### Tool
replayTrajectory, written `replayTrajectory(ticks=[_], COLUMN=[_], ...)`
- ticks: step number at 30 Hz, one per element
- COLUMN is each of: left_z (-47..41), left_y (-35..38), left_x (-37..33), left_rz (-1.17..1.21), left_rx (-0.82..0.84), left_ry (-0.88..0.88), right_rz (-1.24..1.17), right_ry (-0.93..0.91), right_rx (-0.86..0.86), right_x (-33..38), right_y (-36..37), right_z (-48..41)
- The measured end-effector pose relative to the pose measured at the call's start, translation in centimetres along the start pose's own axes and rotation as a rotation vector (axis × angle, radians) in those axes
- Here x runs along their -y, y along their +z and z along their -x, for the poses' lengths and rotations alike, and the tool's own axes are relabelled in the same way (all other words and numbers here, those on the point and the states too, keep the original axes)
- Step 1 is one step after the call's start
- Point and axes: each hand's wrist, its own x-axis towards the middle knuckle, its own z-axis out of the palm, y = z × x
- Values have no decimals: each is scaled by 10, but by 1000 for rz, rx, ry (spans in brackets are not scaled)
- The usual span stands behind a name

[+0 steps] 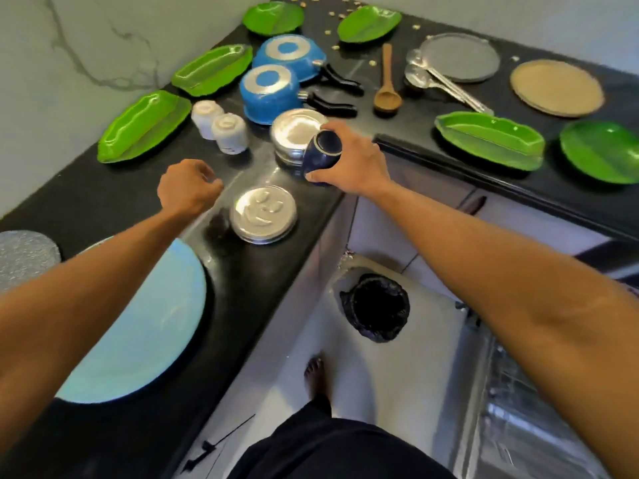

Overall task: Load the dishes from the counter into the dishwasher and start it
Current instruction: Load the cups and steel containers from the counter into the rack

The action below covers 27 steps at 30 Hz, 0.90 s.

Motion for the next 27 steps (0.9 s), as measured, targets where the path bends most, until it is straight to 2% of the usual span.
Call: replayTrajectory(ticks=[6,18,24,27], left_z=[79,348,439,458], left_y=[50,216,267,293], left_x=[-113,-294,-363,-389], left_rz=[49,-3,-37,-63], left_rx=[7,467,631,706], left_ry=[249,706,904,942], right_rz=[31,77,47,28], right_ry=[144,643,863,959], right_rx=[-113,-264,-347,-364], right_x=[-86,-262,-318,-341], right_y=[-78,-199,-223,-227], right_z=[110,411,510,534])
